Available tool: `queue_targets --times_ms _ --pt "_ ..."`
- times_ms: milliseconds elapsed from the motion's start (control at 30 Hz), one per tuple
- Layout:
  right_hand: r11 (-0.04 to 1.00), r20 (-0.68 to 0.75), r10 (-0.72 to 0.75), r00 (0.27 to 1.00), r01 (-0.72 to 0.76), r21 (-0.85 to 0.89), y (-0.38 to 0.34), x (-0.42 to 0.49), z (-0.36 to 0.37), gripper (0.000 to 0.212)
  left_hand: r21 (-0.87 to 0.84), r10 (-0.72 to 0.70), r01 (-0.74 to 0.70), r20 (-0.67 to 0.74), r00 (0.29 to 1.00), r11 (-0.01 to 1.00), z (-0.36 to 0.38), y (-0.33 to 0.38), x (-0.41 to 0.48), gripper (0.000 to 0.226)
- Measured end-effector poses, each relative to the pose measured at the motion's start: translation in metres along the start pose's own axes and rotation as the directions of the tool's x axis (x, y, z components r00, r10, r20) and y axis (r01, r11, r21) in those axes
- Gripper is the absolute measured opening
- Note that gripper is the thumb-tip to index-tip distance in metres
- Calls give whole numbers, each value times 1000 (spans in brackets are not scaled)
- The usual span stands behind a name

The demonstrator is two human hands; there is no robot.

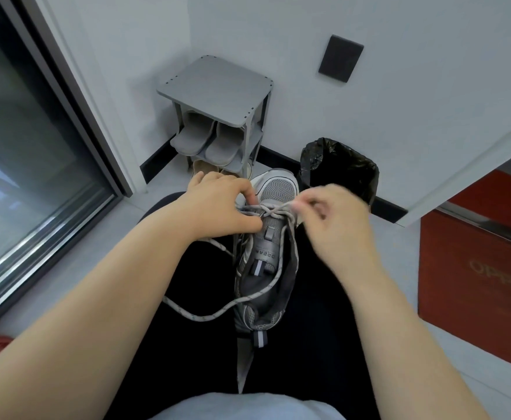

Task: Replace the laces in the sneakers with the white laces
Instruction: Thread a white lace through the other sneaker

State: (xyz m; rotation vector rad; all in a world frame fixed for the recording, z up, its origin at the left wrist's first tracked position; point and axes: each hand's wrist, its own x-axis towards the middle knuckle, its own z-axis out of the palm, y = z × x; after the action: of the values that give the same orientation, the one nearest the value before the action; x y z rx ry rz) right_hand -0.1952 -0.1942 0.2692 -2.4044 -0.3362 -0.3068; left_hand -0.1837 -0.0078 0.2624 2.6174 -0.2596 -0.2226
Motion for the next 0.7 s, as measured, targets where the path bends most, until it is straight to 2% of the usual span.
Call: queue_targets --times_ms 67,100,133,167,200,233,267,300,333,400,433,600,667,700 --pt "955 -231 160 960 -91 282 7 3 -23 18 -4 2 -2 21 1000 1000 0 -1 1 28" --pt "883 -290 247 925 -92 460 8 3 -35 21 2 3 -3 29 1000 1000 0 -1 1 31" --pt "827 -273 291 917 -98 553 7 1 -47 20 10 6 -6 30 1000 1000 1 -1 2 32" --pt "832 -166 249 954 -123 541 5 -1 -58 17 17 10 -10 24 1000 1000 2 -1 2 31" --pt "894 52 149 987 -157 419 2 -2 -67 13 20 15 -15 14 1000 1000 2 -1 3 30" --pt "962 354 54 934 -143 231 -2 -5 -72 11 18 19 -19 3 1000 1000 2 -1 4 27" --pt "995 597 11 802 -70 76 -6 -7 -74 10 14 25 -25 -6 1000 1000 3 -1 4 23" --pt "1000 707 24 707 -19 -16 -9 -9 -72 7 8 35 -34 -16 999 999 3 -1 4 20" --pt "999 702 47 711 -19 -47 -10 -8 -66 2 4 45 -44 -27 999 999 4 -1 5 21" --pt "998 512 64 857 -49 -41 -13 -5 -46 10 6 53 -53 -44 998 999 5 0 4 21" --pt "997 428 74 901 -55 -56 -16 -3 -33 13 8 54 -54 -44 998 999 5 0 4 22" --pt "961 330 107 938 -13 -276 -21 1 19 17 21 51 -51 -28 998 998 5 2 2 25" --pt "969 284 49 957 24 -245 -17 0 25 16 13 38 -37 -44 998 999 5 1 2 32" --pt "988 237 32 971 6 -157 -15 -1 24 12 8 29 -28 -55 998 1000 4 1 2 33"
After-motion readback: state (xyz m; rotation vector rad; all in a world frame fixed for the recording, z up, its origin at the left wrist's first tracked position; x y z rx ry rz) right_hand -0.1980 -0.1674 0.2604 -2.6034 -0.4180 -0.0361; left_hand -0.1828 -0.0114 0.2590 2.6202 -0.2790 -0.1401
